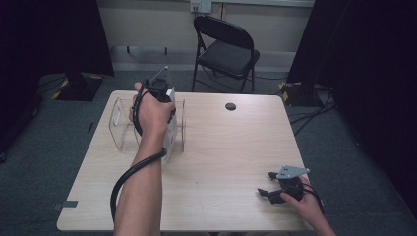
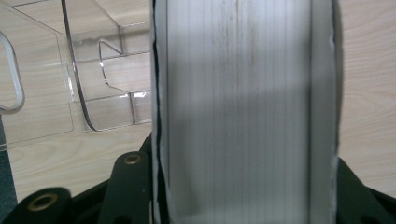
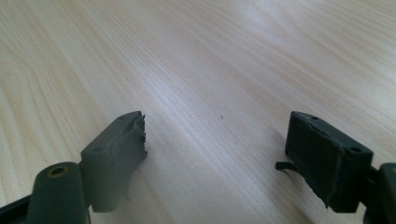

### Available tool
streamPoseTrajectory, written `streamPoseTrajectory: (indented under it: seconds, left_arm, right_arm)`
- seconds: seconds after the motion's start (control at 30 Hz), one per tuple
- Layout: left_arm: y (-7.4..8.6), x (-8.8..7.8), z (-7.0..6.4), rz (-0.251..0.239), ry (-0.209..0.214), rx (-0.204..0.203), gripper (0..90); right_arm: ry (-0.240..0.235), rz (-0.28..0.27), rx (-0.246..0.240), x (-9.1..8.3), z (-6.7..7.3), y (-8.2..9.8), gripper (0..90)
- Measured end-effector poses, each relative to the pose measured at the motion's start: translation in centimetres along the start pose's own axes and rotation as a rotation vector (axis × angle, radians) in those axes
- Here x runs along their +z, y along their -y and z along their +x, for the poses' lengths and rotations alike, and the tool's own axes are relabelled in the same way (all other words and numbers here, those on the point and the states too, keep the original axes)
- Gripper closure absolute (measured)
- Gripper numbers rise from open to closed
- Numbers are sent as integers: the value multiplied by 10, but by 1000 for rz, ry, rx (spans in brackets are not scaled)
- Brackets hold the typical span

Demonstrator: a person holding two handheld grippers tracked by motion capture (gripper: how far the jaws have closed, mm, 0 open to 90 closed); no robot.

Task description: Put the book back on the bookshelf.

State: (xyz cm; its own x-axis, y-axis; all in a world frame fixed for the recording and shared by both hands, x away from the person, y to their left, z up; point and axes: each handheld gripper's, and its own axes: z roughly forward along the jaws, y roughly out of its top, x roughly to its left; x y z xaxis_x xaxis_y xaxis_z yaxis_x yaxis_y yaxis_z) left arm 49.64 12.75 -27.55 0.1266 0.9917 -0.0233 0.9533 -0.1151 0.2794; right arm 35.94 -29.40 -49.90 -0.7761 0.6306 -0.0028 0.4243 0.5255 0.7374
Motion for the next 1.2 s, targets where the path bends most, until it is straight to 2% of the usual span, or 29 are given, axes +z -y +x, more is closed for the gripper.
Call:
streamPoseTrajectory:
  seconds: [0.03, 0.1, 0.2, 0.43, 0.5, 0.53, 0.63, 0.9, 0.97, 1.07, 1.1, 1.2]
  left_arm:
    - [-1, 0, 1, 4, -6, 12, 535]
    - [-2, 2, 0, -8, -2, -13, 534]
    - [-3, 3, 1, -15, -10, -4, 534]
    - [-7, 4, 0, -24, -7, -34, 534]
    - [-7, 5, 1, -28, -11, -34, 535]
    - [-8, 5, 1, -26, -14, -21, 534]
    - [-9, 7, 0, -35, -11, -31, 534]
    - [-12, 12, -3, -36, -28, -20, 534]
    - [-13, 13, -3, -35, -17, -30, 534]
    - [-15, 12, -2, -30, -28, -15, 535]
    - [-15, 13, -3, -41, -22, -36, 535]
    - [-17, 13, -2, -42, -30, -29, 535]
  right_arm:
    - [0, 0, 0, 0, 0, 0, 193]
    - [0, -1, -3, 0, 0, 0, 193]
    - [0, -1, -3, 0, 0, 0, 193]
    - [-1, -2, -3, 0, 0, 0, 193]
    - [0, -2, -2, 0, 0, 0, 193]
    - [-1, -2, -3, 0, 0, 0, 193]
    - [0, -1, -3, 0, 0, 0, 193]
    - [-1, -2, -2, 0, 0, 0, 193]
    - [-1, -2, -2, 0, 0, 0, 193]
    - [-1, -2, -3, 0, 0, 0, 193]
    - [-1, -2, -3, 0, 0, 0, 193]
    - [-1, -2, -3, 0, 0, 0, 193]
